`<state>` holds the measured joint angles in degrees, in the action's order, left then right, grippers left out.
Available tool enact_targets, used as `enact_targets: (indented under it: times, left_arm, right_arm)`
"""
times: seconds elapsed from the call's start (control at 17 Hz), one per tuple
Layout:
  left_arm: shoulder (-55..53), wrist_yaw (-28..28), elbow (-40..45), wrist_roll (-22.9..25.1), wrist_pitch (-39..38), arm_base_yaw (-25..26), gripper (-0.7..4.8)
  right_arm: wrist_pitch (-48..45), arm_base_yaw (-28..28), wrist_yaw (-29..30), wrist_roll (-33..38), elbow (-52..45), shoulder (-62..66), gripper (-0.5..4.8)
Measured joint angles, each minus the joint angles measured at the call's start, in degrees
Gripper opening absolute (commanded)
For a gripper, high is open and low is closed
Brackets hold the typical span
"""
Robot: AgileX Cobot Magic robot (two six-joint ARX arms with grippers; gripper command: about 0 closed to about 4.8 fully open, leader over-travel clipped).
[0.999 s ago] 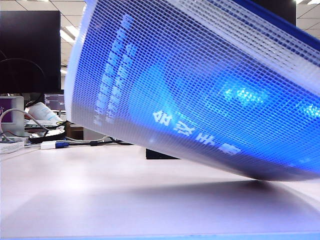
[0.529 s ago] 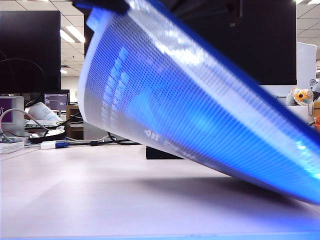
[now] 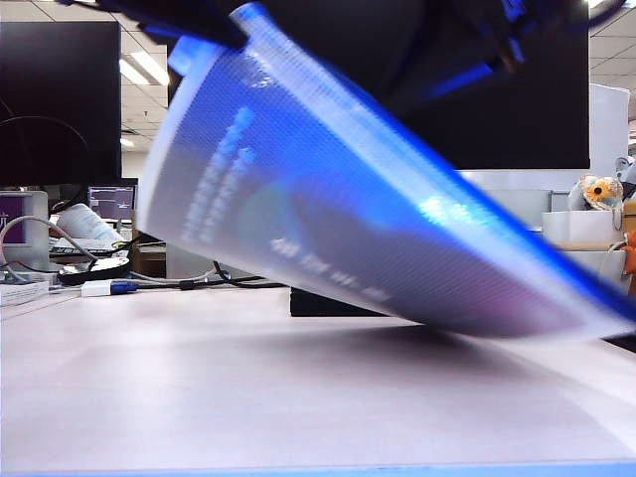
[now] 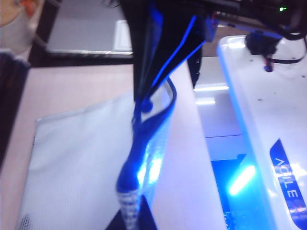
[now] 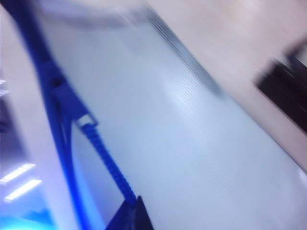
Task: Pick up the transparent plastic file bag with a blue zipper and close its zipper.
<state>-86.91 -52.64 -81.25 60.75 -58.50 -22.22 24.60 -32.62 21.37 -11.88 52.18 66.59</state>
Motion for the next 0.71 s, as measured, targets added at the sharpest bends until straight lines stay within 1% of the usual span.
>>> enact_targets:
  times: [0.12,0.24,0.47,0.59,0.65,0.71]
  left_arm:
    - [0.02,-0.04,0.00,-0.90,0.00,1.33,-0.05]
    - [0.04,0.04,0.00,-1.38,0.02,2.56,-0.06]
    - [0.81,0.39,0.00,-2.36,0.26,3.15,-0.05]
    - [2.21,1.55,0.00,-2.36,0.31,3.15,-0.05]
    - [3.04,2.40,0.00,-2.38,0.42,3.19,-0.05]
    - [3.85,3.28,0.00,-2.40,0.44,3.19,-0.05]
  right_arm:
    - [2.01,-0.02,-5.62,-0.17,0.00,0.02,-0.01]
    - [3.98,0.00,-13.49,-0.20,-0.02,0.02,-0.01]
    - [5.92,0.04,-26.05,-0.20,0.00,1.09,-0.01]
    - [6.88,0.55,-33.38,-0.20,-0.63,3.02,-0.01]
    - [6.91,0.94,-36.37,-0.07,-1.55,4.13,-0.01]
    - [6.99,1.60,-38.03,0.09,-2.40,5.51,-0.01]
